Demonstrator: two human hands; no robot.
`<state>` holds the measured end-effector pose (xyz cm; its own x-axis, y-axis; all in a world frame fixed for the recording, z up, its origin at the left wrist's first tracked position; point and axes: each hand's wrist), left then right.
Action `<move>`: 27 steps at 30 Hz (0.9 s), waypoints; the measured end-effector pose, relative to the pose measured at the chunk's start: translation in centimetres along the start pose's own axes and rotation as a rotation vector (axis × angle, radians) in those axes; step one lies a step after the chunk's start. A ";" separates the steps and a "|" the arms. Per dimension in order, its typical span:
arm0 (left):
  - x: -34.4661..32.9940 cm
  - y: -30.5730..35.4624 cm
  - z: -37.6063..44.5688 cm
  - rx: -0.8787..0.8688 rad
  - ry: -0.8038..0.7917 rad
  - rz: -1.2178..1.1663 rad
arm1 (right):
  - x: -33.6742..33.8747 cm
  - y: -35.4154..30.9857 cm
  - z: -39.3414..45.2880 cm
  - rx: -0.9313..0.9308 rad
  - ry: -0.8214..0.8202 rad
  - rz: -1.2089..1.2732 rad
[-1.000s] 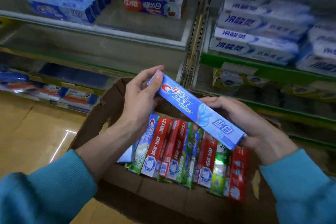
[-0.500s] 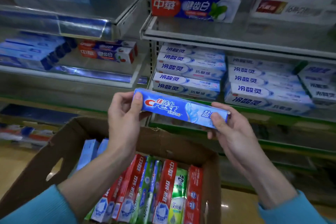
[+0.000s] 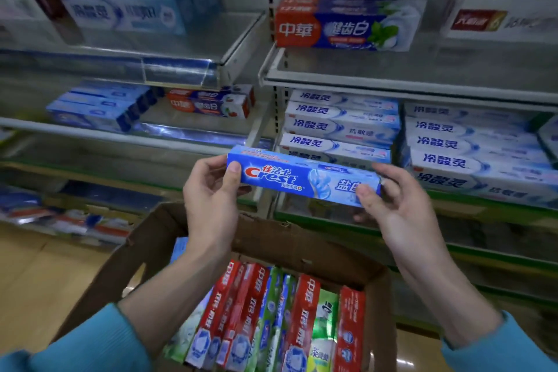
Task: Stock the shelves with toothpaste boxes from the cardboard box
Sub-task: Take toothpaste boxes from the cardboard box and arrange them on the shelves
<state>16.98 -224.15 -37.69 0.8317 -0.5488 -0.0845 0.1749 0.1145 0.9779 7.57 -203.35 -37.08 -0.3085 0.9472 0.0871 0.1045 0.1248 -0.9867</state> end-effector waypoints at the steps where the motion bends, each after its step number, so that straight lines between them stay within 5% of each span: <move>1: 0.9 0.2 0.6 -0.007 0.016 -0.009 | -1.2 -0.4 0.0 0.011 -0.005 0.020; 15: 17.6 -0.9 13.7 -0.044 -0.104 0.049 | -22.9 -2.1 1.0 0.086 0.171 0.062; 27: 16.9 -0.9 14.0 -0.072 -0.145 0.054 | -23.0 -1.9 1.1 0.135 0.353 0.051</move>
<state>23.52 -245.13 -37.37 0.7573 -0.6530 0.0012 0.1736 0.2030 0.9637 13.46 -225.72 -37.33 0.0415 0.9976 0.0559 -0.0213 0.0568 -0.9982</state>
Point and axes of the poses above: each hand's wrist, its own z-axis towards the middle knuckle, its own x-axis out of the back of the hand, y = z × x, and after that the axes turned 7 degrees about -x, right-handed
